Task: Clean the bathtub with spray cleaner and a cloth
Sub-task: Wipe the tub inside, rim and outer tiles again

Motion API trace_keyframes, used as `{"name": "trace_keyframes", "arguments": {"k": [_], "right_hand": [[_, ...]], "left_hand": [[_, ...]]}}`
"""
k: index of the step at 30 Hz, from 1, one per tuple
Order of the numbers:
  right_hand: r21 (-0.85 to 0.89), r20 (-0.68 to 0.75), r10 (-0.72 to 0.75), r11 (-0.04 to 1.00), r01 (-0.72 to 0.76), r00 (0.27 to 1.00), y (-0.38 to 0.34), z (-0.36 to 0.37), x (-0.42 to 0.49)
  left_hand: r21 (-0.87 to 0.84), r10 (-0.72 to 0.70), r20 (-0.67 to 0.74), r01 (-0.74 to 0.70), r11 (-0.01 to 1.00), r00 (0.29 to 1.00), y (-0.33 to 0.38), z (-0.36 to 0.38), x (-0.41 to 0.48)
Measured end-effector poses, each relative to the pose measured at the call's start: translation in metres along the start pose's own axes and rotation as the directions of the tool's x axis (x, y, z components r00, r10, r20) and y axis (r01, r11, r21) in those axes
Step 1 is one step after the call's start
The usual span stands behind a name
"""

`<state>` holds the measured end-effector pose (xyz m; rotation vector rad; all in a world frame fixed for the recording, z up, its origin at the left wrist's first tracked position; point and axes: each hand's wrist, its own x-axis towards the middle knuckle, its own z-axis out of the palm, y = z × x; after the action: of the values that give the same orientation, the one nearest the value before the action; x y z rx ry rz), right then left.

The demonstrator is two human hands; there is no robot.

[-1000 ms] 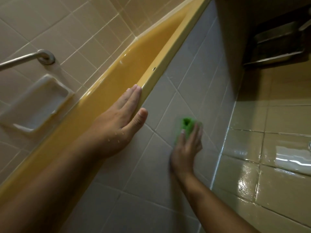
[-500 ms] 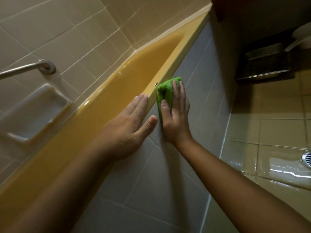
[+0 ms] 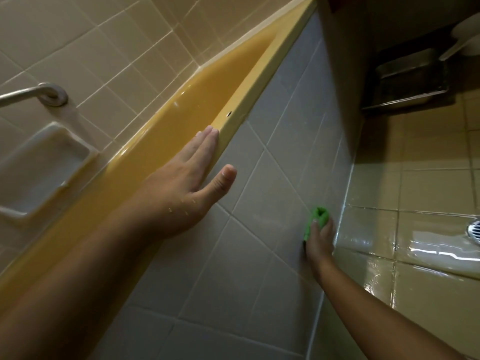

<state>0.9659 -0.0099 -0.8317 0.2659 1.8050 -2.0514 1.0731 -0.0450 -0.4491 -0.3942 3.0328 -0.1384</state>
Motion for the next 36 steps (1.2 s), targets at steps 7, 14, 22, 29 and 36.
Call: {"name": "trace_keyframes", "arguments": {"k": [7, 14, 22, 29, 36], "right_hand": [[0.052, -0.048, 0.215, 0.976, -0.213, 0.975, 0.088, 0.001, 0.026], [0.061, -0.102, 0.199, 0.979, -0.193, 0.975, 0.050, 0.006, -0.003], [0.028, 0.080, -0.088, 0.996, 0.086, 0.993, -0.087, 0.016, -0.052], [0.004, 0.299, -0.394, 0.911, 0.412, 0.869, -0.158, 0.003, -0.097], [0.003, 0.233, -0.661, 0.734, 0.679, 0.714, -0.225, 0.024, -0.114]], "left_hand": [[0.015, 0.021, -0.005, -0.021, 1.000, 1.000, 0.001, -0.002, 0.006], [-0.010, 0.021, -0.001, -0.021, 1.000, 1.000, 0.000, -0.001, 0.008], [-0.083, 0.017, -0.006, -0.018, 0.996, 1.000, 0.004, -0.003, 0.023], [-0.195, 0.050, -0.025, -0.054, 0.979, 0.998, 0.001, -0.006, 0.043], [-0.385, 0.108, -0.067, -0.126, 0.914, 0.992, -0.004, -0.007, 0.052]]}}
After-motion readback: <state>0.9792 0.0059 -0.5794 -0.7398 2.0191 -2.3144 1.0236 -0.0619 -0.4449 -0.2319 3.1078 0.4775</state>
